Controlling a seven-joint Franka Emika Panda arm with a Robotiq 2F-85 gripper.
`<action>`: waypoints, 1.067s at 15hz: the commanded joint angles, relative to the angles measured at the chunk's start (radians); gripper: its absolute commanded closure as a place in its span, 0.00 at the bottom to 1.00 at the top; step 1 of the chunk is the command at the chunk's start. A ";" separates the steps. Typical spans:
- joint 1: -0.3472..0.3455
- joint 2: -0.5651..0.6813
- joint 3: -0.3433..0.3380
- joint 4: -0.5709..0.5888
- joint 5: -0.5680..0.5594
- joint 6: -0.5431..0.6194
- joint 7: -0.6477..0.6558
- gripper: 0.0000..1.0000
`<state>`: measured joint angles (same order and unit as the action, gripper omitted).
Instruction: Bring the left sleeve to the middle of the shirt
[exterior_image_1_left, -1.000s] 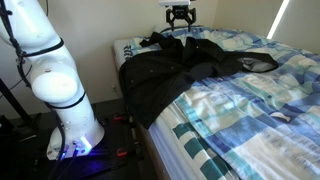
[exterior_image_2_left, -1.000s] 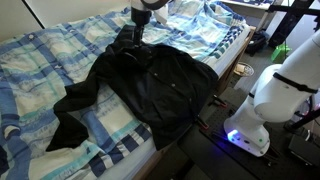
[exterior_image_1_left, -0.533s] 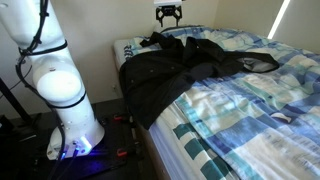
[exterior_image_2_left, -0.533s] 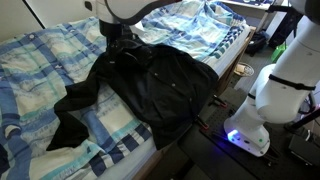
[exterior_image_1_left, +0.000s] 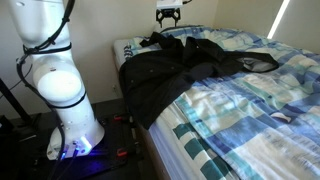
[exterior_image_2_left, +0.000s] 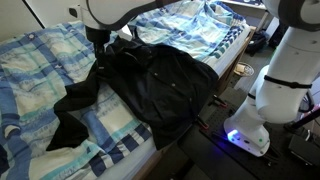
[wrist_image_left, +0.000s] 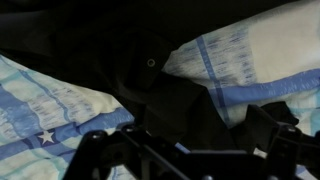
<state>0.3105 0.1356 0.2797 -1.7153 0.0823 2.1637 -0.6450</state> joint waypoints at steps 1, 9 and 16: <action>-0.008 0.023 0.018 0.029 -0.006 -0.009 0.001 0.00; 0.063 0.234 0.100 0.240 -0.074 0.000 -0.066 0.00; 0.134 0.459 0.111 0.443 -0.140 -0.006 -0.169 0.00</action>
<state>0.4299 0.4978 0.3913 -1.3809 -0.0251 2.1642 -0.7614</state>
